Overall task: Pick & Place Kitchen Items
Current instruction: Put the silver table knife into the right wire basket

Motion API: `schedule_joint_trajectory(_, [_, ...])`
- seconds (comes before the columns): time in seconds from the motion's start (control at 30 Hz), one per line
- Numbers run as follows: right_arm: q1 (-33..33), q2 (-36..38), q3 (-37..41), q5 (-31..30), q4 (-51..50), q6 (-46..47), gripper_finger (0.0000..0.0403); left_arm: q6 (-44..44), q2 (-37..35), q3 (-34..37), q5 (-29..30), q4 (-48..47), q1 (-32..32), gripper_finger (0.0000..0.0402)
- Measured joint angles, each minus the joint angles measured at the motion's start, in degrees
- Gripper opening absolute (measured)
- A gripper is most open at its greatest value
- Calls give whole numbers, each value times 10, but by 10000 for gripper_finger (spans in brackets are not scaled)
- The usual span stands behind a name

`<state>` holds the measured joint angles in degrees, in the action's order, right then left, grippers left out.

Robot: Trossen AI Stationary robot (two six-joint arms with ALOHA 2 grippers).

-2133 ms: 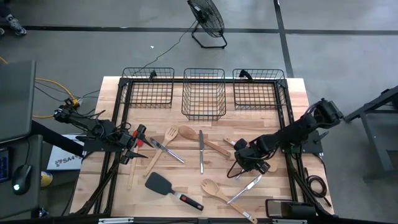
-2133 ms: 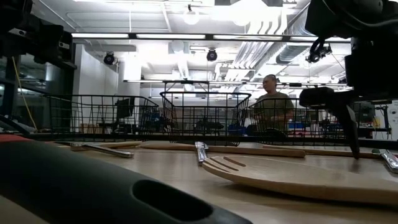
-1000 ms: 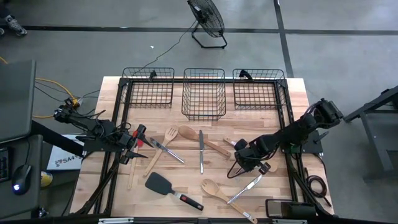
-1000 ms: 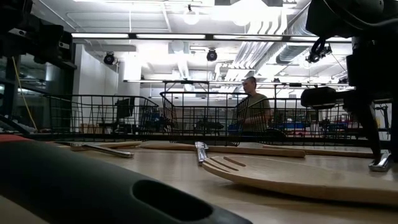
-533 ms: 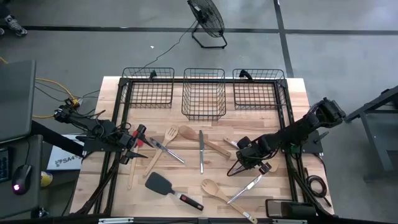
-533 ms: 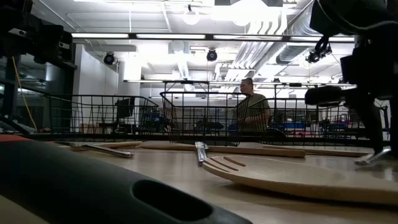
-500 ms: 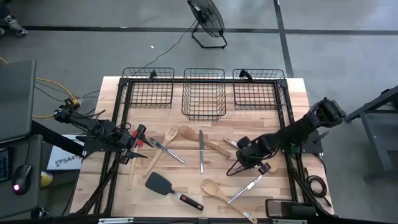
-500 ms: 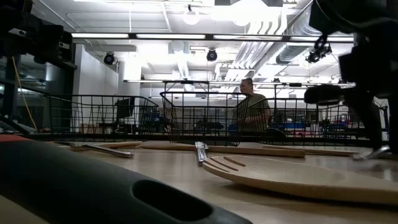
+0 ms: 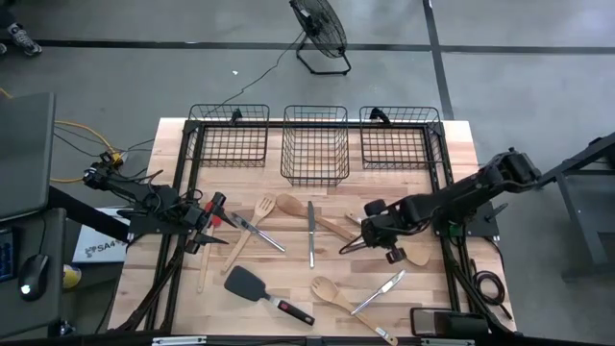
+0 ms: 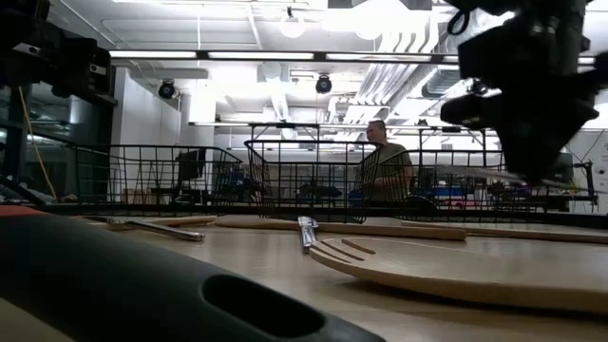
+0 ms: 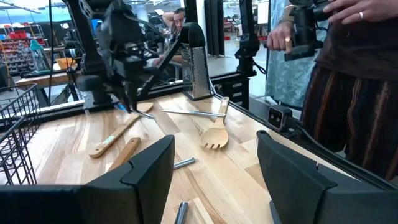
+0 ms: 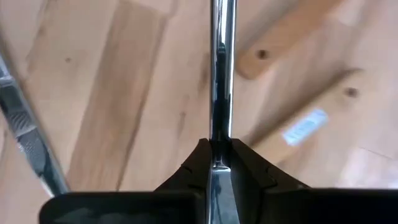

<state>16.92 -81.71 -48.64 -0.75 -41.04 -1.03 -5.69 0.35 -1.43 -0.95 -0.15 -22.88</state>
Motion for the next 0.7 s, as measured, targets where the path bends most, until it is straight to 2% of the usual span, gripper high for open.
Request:
schedule_joint_trajectory(0.37, [-46, 86, -2, -44, -36, 81, 30, 0, 0, 0, 0, 0, 0, 227])
schedule_joint_trajectory(0.7, [-141, 166, -2, -83, 3, 84, 30, 0, 0, 0, 0, 0, 0, 227])
